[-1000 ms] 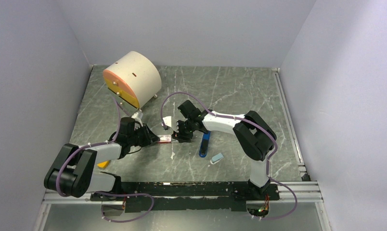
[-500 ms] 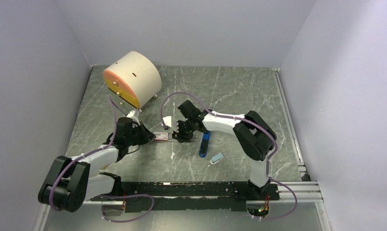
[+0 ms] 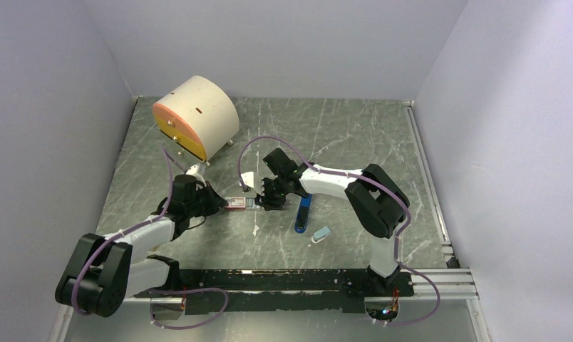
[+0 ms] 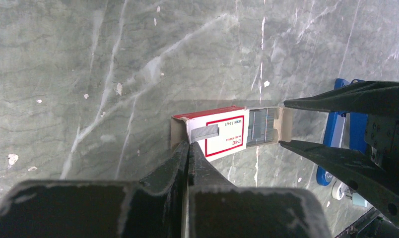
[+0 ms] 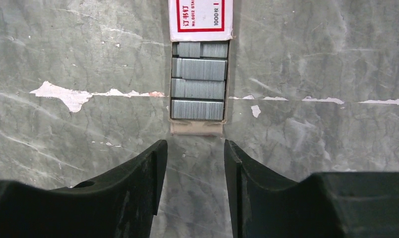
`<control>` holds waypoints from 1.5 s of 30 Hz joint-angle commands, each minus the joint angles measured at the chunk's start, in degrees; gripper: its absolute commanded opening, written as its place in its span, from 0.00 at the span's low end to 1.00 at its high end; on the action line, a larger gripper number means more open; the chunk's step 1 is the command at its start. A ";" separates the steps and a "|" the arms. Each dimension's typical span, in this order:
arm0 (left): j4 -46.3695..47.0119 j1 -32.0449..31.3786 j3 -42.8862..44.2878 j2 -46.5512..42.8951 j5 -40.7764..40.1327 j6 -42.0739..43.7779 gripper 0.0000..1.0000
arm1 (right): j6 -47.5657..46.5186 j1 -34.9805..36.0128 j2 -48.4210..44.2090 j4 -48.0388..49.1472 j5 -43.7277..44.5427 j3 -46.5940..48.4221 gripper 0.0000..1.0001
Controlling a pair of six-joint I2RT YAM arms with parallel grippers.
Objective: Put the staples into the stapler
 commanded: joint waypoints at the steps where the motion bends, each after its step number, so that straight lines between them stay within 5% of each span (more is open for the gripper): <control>1: 0.95 0.45 -0.58 0.67 1.48 0.50 0.05 | 3.55 -0.81 0.28 0.27 1.65 -0.91 0.52; 8: 2.09 0.45 -0.74 1.58 3.53 -1.97 0.05 | 23.16 -7.00 -7.58 11.47 -4.74 -0.80 0.55; 11: 3.37 0.47 -1.07 1.79 5.11 -2.75 0.09 | 36.10 -8.02 -10.81 19.37 2.85 -2.93 0.55; 16: 4.15 0.46 -1.02 2.97 6.57 -2.59 0.27 | 50.67 -7.63 -8.86 8.35 10.73 3.31 0.56; 21: 3.27 0.45 -1.59 2.41 5.73 -2.70 0.38 | 60.01 -4.13 -11.56 7.46 21.77 -1.33 0.60; 25: 3.04 0.50 -2.44 0.18 3.71 -3.40 0.40 | 63.03 -1.76 -9.62 0.60 28.17 0.37 0.69; 31: 4.68 0.47 -3.29 -2.05 1.50 -4.73 0.43 | 64.24 1.67 -5.57 -3.22 29.95 2.15 0.70; 45: 9.38 0.45 -3.22 2.82 2.60 -4.88 0.25 | 68.02 4.22 -0.75 -5.41 29.94 5.71 0.50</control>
